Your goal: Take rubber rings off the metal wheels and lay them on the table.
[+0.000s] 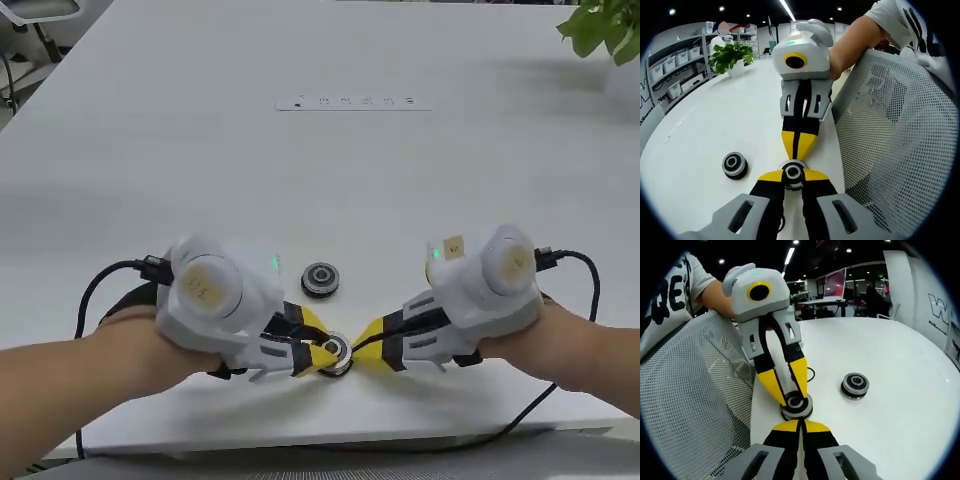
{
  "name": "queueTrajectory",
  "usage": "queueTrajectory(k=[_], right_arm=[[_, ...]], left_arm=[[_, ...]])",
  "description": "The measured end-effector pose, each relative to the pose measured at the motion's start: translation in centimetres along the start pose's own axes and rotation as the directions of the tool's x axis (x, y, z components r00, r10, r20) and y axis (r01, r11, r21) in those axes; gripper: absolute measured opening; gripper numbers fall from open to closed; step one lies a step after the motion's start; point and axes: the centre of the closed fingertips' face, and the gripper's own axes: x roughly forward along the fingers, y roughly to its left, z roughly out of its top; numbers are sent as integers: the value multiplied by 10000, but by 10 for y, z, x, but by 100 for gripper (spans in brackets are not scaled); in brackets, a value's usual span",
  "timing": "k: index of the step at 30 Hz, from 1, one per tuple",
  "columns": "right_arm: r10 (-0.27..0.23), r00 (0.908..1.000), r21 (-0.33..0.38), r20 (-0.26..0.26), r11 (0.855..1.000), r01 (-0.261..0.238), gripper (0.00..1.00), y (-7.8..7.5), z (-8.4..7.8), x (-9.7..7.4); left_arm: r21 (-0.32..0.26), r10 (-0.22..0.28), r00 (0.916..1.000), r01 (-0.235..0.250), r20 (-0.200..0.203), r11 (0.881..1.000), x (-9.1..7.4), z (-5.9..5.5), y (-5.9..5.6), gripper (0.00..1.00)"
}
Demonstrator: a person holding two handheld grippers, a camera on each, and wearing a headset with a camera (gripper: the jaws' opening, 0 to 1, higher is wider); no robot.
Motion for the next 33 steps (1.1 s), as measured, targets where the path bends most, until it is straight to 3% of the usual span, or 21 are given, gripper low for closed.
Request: queueTrajectory(k=[5, 12, 19, 22, 33], right_arm=[[223, 9978, 1948, 632, 9802, -342, 0, -3, -1, -1], [251, 9940, 2966, 1065, 9534, -559, 0, -6, 1, -4], [151, 9917, 3265, 1278, 9435, -564, 0, -8, 3, -7], [79, 9864, 3655, 1643, 9283, -683, 0, -9, 10, -10], [144, 9827, 3725, 1847, 9243, -836, 0, 0, 18, -10]], left_arm=[[27, 15, 10000, -15, 6, 10000, 0, 0, 0, 7], [64, 46, 10000, -46, -2, 10000, 0, 1, 0, 7], [68, 64, 10000, -64, -3, 10000, 1, 1, 1, 7], [47, 81, 10000, -81, 3, 10000, 1, 1, 1, 7], [110, 117, 9999, -116, -51, 9999, 1, 1, 1, 7]])
